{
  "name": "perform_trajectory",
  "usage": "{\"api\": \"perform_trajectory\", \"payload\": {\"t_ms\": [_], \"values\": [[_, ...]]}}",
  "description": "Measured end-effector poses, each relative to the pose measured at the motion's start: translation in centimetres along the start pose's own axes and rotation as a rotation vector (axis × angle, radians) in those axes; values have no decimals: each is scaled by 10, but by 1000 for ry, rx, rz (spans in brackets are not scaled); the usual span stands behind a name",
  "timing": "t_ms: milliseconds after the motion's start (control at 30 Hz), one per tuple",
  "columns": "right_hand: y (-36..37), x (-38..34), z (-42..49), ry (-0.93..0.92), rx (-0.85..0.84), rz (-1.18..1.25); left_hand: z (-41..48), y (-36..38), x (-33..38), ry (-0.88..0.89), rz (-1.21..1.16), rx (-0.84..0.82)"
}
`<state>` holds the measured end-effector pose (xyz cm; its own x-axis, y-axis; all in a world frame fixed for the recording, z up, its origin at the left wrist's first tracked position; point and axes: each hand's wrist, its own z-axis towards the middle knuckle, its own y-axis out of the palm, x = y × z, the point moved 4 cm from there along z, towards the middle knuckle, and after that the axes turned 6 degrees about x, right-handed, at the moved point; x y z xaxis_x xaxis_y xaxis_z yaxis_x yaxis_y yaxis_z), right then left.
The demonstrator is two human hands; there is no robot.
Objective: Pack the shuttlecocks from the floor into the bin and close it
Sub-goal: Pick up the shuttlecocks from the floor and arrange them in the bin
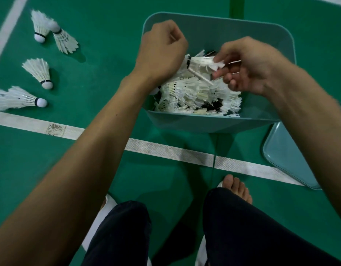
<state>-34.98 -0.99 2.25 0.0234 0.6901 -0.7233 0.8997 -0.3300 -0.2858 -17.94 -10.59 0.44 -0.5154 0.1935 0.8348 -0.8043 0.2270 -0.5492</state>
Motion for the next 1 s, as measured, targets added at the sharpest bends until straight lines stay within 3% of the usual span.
{"api": "perform_trajectory", "payload": {"t_ms": [133, 267, 400, 533, 1000], "values": [[-15, -7, 3, -79, 46, -34, 4, -5, 2, -95, -206, 69], [8, -4, -1, -53, -67, -355, 13, -11, 6, -293, -496, 144], [60, 10, -8, -67, -167, -581, 15, -14, 7, -302, -494, 134], [87, 6, -5, -238, -50, -776, 8, -13, 5, -287, -479, 132], [120, 13, 3, -265, -70, -692, 9, -12, 2, -309, -490, 152]]}}
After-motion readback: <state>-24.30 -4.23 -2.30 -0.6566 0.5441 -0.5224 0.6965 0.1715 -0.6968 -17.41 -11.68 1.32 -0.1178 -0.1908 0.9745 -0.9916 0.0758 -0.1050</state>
